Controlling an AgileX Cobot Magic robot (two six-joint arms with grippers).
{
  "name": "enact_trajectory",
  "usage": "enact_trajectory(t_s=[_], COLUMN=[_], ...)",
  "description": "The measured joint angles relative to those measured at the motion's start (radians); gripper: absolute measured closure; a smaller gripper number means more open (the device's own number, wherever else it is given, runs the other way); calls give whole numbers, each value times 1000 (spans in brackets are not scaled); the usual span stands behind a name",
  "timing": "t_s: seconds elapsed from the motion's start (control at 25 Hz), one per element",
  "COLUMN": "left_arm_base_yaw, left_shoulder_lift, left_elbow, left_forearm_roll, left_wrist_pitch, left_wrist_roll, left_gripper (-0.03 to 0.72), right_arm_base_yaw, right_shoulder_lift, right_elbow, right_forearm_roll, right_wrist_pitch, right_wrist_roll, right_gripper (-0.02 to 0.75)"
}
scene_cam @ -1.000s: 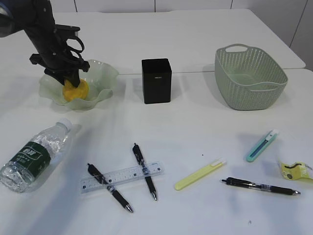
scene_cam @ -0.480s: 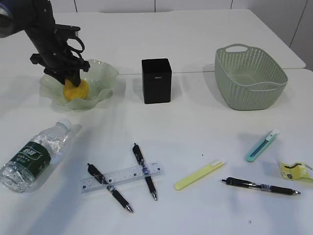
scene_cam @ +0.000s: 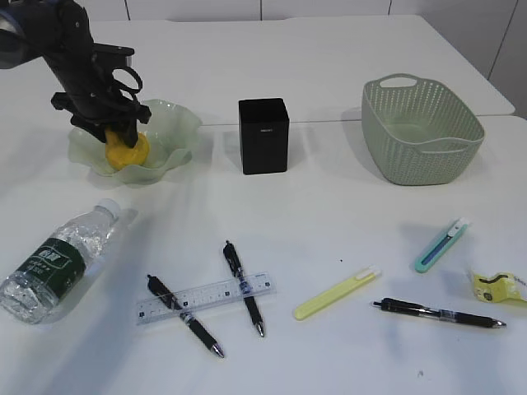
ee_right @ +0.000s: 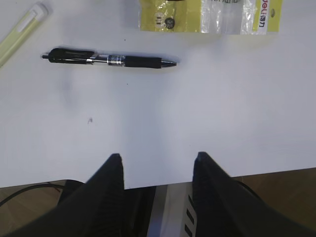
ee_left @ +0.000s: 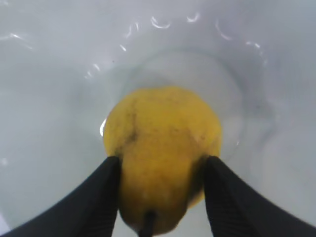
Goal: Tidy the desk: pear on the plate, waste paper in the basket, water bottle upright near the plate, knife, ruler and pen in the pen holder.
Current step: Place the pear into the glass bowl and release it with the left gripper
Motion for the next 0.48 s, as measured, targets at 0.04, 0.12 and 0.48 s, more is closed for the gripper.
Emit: enact_trajectory(t_s=[0.04,0.12,0.48], left_arm_base_yaw=[0,0,0], left_shoulder_lift=[0,0,0], left_elbow=[0,0,0], left_forearm_roll=[0,-2,-24], left_wrist_pitch=[-4,-9,-29], left_wrist_roll=[0,0,0], left_gripper=[306,304,204], right_arm_base_yaw=[0,0,0], right_shoulder_lift=[0,0,0], right_elbow=[0,0,0], right_forearm_roll=[0,0,2], right_wrist_pitch=[0,0,-4], right_wrist_roll=[0,0,0], right_gripper=[369,369,369])
